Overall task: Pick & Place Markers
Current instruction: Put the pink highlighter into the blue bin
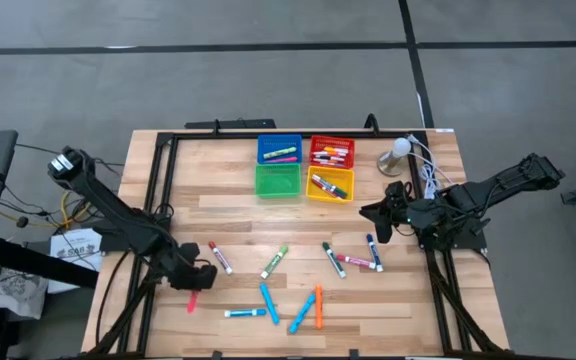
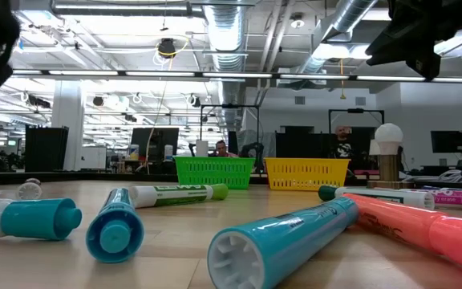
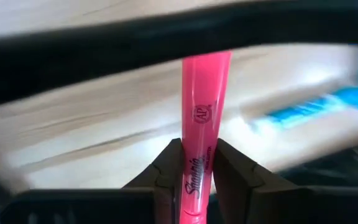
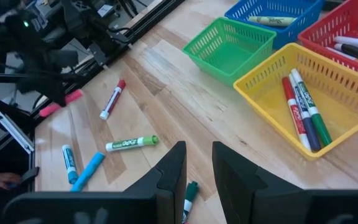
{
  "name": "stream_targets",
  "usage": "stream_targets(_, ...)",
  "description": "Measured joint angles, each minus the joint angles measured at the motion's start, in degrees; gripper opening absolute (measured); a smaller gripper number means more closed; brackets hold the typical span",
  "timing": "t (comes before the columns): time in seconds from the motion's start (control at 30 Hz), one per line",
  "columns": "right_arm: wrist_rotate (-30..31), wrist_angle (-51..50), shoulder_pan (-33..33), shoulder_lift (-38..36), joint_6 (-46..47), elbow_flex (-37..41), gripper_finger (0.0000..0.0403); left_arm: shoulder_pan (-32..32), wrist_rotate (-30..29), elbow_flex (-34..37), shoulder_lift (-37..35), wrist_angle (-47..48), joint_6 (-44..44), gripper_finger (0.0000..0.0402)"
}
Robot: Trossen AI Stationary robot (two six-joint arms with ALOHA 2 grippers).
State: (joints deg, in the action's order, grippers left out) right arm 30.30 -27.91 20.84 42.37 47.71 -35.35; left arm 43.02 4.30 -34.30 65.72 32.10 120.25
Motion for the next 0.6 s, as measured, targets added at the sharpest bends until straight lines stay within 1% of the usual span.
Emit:
stream_targets(0.1,0.0,0.0,0.0,0.0,-0.2,0.0,0.0067,0.0,-5.6,0.0,-3.3,-3.0,-3.3,0.0064)
stream_targets(0.17,0.0,0.0,0.0,0.0,-0.3,0.0,0.0067,0.0,-10.1,0.0,-4.8,-6.6,-7.5,0.0064)
stream_targets(0.3,0.0,0.0,0.0,0.0,-0.3,0.0,0.0067,0.0,-18.6,-0.1,-6.6,-17.6,-23.9,0.0064)
stream_targets(0.4,0.0,0.0,0.0,0.0,-1.5,0.0,0.0067,-0.5,-24.8,-0.1,-6.8,-26.5,-34.5,0.0066)
stream_targets(0.5,0.0,0.1,0.0,0.0,-3.1,0.0,0.0067,-1.4,-28.2,-0.2,-6.5,-33.3,-40.8,0.0066)
stream_targets(0.6,0.0,0.1,0.0,0.0,-3.2,0.0,0.0067,-3.2,-28.3,-0.2,-5.5,-35.1,-42.3,0.0065)
